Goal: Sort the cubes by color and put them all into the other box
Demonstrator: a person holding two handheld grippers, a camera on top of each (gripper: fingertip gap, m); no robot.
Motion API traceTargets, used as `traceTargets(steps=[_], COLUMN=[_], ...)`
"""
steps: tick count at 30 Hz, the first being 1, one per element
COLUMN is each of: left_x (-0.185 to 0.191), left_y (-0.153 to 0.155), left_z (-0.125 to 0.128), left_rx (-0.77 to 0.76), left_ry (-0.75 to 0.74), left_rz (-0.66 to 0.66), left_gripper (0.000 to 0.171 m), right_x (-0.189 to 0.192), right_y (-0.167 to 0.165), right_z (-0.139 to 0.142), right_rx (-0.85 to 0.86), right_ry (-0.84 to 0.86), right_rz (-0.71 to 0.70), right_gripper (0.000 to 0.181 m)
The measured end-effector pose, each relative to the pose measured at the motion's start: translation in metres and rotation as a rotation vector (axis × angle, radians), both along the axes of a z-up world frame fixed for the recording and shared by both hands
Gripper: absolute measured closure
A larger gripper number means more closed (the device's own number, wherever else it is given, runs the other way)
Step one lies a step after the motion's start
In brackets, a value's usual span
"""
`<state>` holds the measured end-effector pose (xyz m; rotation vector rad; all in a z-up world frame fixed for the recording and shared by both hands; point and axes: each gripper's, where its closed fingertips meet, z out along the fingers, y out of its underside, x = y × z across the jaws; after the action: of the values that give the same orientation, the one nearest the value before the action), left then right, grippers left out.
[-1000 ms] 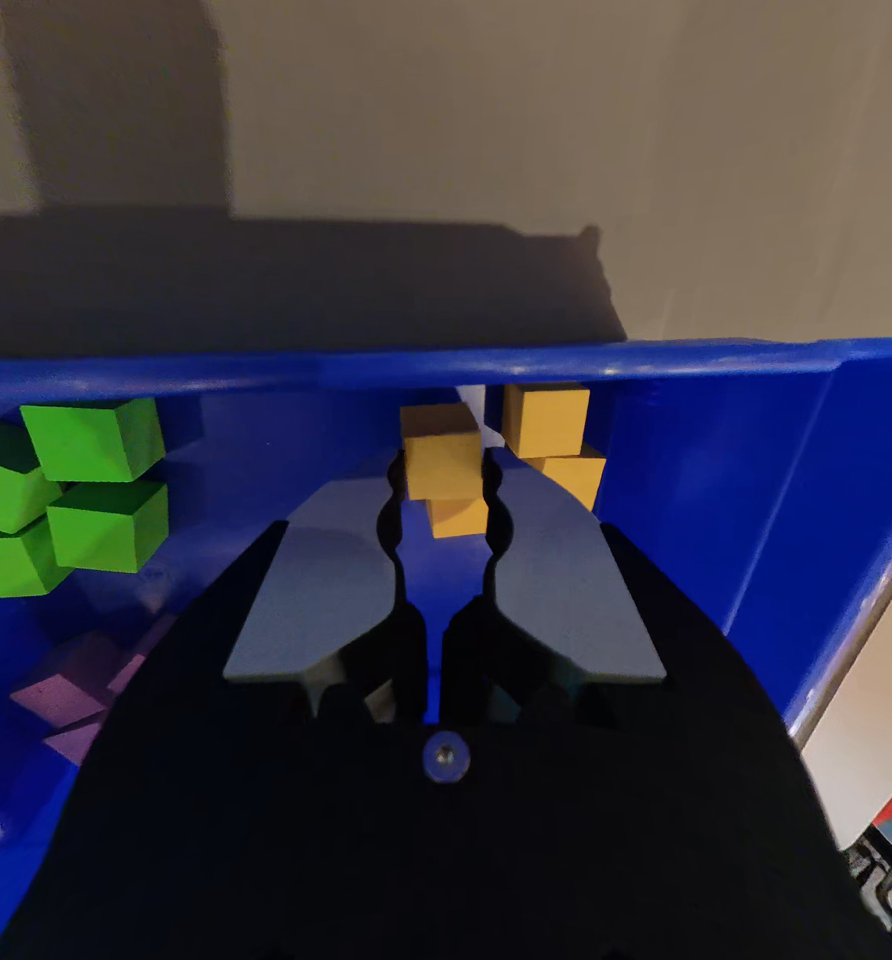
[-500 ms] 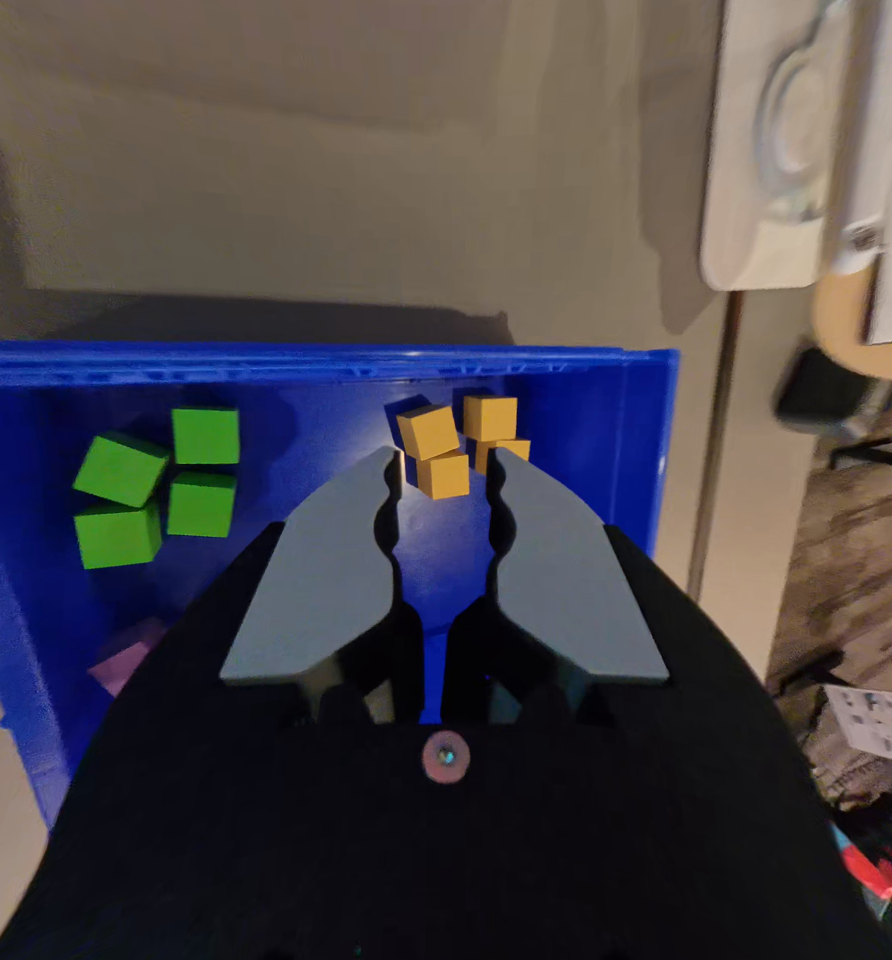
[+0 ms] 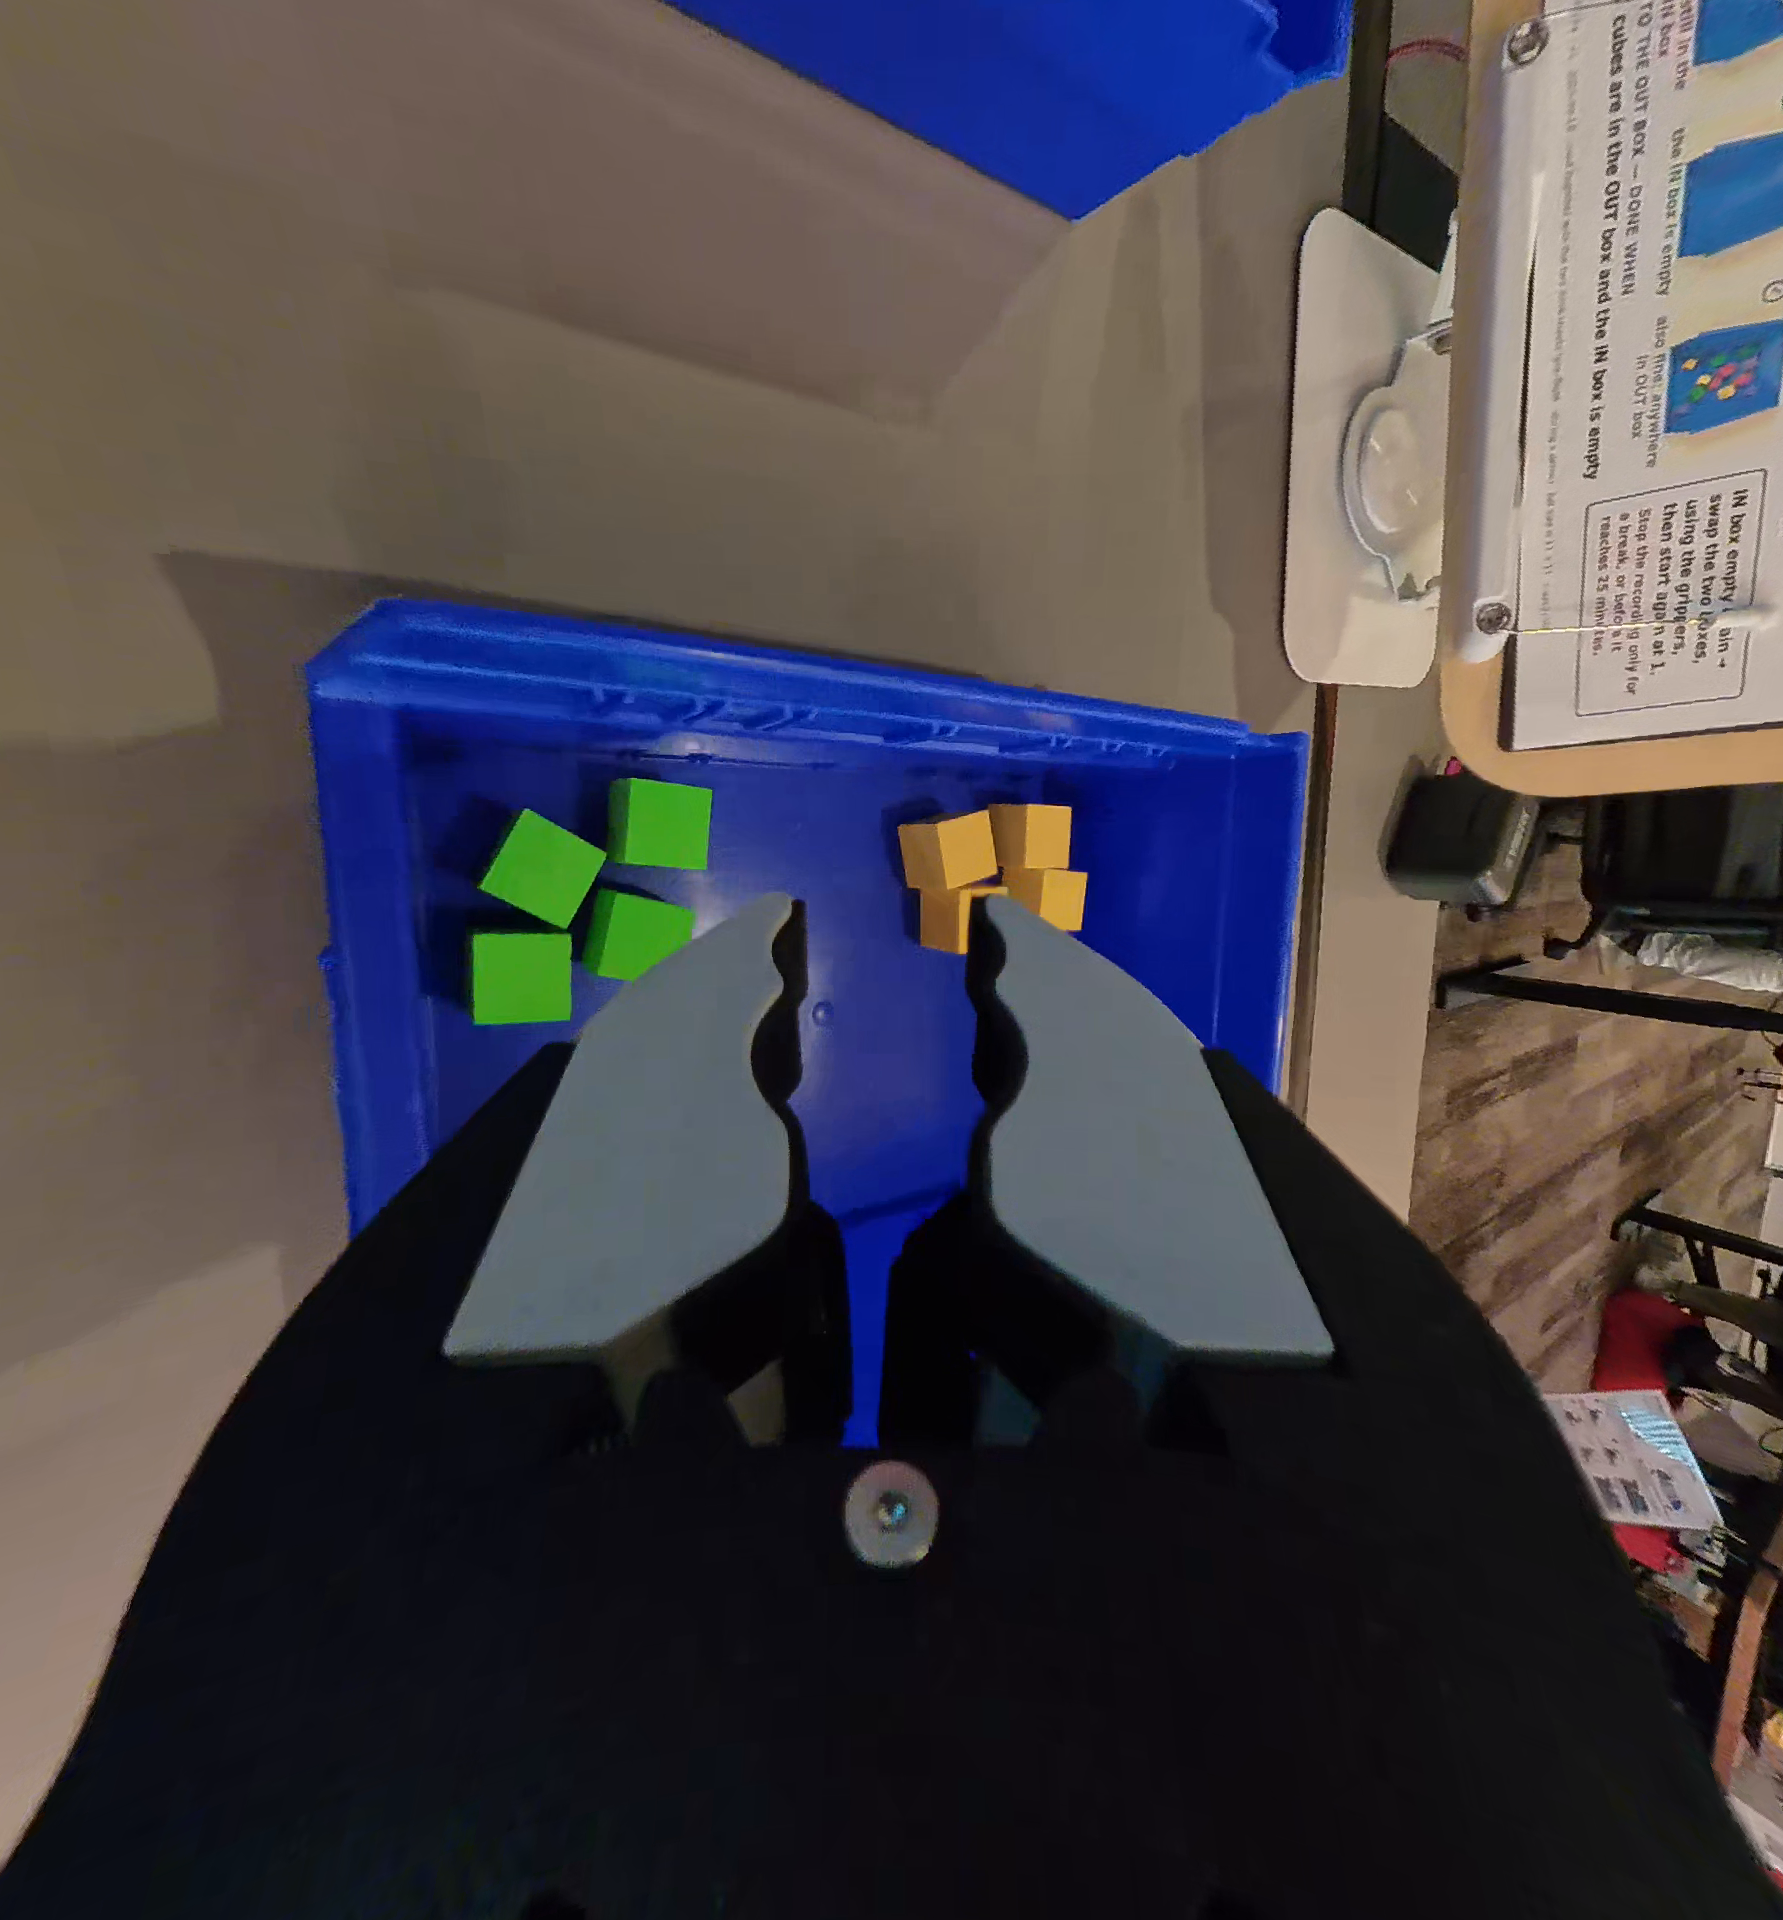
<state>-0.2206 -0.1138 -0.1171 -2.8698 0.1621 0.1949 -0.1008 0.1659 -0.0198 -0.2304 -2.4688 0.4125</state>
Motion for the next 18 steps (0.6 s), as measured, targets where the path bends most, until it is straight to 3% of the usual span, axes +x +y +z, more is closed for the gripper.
traceTargets(steps=[9,13,18], left_x=[-0.005,-0.001,-0.006], left_y=[-0.002,0.002,0.005], left_z=[-0.039,-0.043,-0.036], left_rx=[-0.123,-0.129,-0.091], left_ry=[-0.054,-0.09,-0.093], left_rz=[-0.034,-0.051,0.015], left_gripper=[0.118,0.141,0.142], right_x=[0.024,0.031,0.034], right_y=[0.003,0.005,-0.001], right_z=[0.012,0.01,0.01], right_rx=[-0.031,-0.022,-0.039], right_ry=[0.04,0.043,0.053], right_rz=[-0.006,-0.012,-0.004], right_gripper=[0.155,0.155,0.156])
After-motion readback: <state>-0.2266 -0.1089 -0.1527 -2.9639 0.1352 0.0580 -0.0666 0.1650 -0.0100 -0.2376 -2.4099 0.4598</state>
